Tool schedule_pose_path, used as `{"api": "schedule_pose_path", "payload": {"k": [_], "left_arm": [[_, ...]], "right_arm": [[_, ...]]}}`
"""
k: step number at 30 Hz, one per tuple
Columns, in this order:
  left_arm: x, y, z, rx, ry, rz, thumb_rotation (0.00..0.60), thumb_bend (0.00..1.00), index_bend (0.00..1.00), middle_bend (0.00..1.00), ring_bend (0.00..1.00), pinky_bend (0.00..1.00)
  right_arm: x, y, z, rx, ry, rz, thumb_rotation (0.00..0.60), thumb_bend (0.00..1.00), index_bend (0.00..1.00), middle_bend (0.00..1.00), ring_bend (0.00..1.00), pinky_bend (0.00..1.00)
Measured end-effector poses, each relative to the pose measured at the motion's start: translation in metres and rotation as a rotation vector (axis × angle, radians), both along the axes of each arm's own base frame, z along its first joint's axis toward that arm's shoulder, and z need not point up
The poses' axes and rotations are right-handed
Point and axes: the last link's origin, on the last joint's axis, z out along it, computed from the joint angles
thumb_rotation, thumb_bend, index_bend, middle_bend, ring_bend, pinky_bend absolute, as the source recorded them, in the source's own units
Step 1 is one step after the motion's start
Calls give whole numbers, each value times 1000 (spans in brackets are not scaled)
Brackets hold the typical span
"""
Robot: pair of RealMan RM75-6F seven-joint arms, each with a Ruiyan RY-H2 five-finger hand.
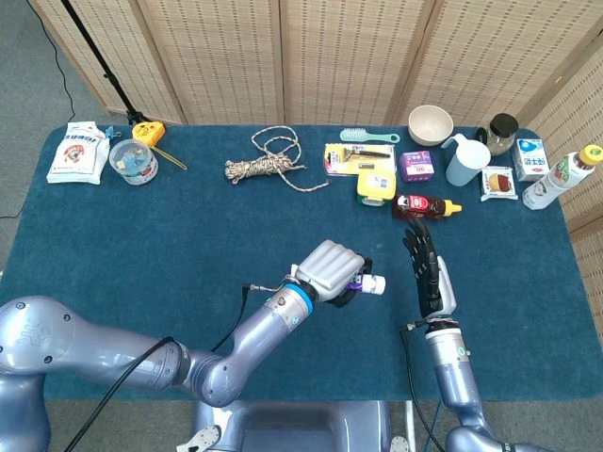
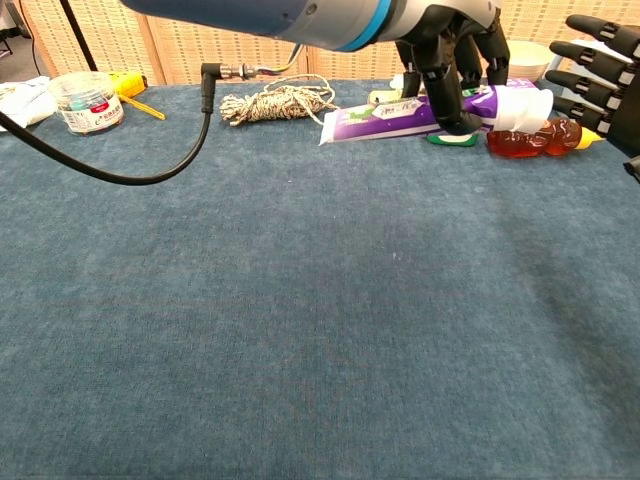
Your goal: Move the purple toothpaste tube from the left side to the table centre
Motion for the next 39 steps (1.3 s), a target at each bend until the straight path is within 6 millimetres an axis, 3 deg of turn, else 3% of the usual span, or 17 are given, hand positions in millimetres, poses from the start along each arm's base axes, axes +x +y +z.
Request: {"api": "schedule_pose_path", "payload": {"k": [39], "left_arm": [[37, 2, -25, 27, 43, 45, 600, 776, 490, 428, 500, 525]], "right_arm": [[13, -12, -17, -27, 110, 10, 68, 0, 0, 0, 0, 0]]}}
